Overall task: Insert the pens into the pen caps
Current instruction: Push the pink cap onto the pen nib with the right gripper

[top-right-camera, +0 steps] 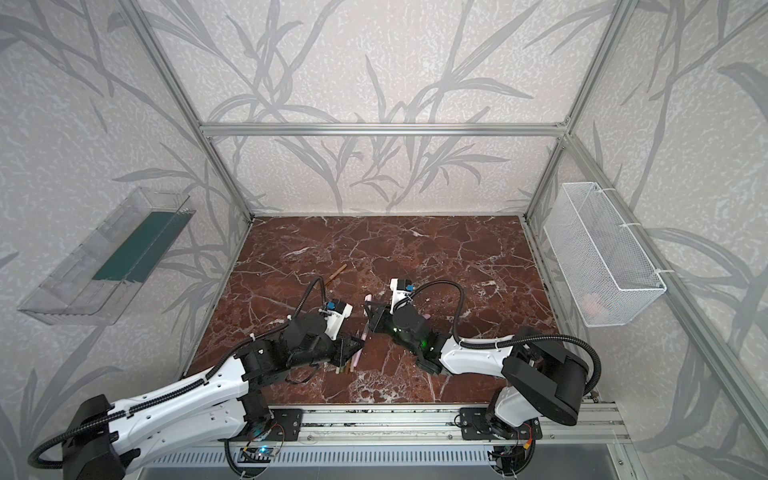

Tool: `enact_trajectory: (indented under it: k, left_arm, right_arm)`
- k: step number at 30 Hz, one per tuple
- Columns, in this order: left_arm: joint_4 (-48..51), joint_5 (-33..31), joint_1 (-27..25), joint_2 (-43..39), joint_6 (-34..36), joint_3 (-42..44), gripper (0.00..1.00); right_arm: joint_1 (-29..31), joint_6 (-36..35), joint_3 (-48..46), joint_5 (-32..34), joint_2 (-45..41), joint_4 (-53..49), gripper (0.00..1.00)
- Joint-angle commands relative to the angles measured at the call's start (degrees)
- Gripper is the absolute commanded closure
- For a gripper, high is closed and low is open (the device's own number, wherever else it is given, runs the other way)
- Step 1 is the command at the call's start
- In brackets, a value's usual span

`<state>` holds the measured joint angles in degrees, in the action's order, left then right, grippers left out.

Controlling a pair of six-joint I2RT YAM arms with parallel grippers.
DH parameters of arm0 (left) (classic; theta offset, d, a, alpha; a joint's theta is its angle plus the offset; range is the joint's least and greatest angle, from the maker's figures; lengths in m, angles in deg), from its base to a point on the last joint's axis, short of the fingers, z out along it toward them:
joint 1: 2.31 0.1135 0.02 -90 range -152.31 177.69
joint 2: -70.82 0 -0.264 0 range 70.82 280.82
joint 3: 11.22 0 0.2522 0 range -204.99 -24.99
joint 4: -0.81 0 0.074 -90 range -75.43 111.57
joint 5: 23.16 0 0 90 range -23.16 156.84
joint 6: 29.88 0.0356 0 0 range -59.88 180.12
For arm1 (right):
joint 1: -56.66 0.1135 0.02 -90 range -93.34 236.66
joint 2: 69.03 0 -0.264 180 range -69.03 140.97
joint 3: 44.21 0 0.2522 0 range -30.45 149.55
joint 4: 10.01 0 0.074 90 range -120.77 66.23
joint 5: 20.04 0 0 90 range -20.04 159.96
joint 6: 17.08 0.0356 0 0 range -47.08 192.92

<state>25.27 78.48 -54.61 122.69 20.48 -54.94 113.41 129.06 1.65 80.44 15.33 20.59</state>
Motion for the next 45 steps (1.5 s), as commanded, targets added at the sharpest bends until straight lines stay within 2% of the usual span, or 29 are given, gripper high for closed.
enact_trajectory:
  k: [1,29,45]
  left_arm:
    - [-0.06,-0.94,0.6,0.22,0.01,-1.69,1.0]
    - [-0.15,-0.99,2.7,-0.99,-1.41,-2.34,1.0]
    - [-3.95,-5.07,5.62,-1.44,-2.99,-2.83,1.0]
  right_arm:
    - [0.23,-0.55,0.87,0.77,-1.5,1.42,1.0]
    - [0.3,0.61,0.51,-1.32,-0.71,1.87,1.0]
    - [1.52,1.91,0.57,-1.27,1.47,6.23,1.0]
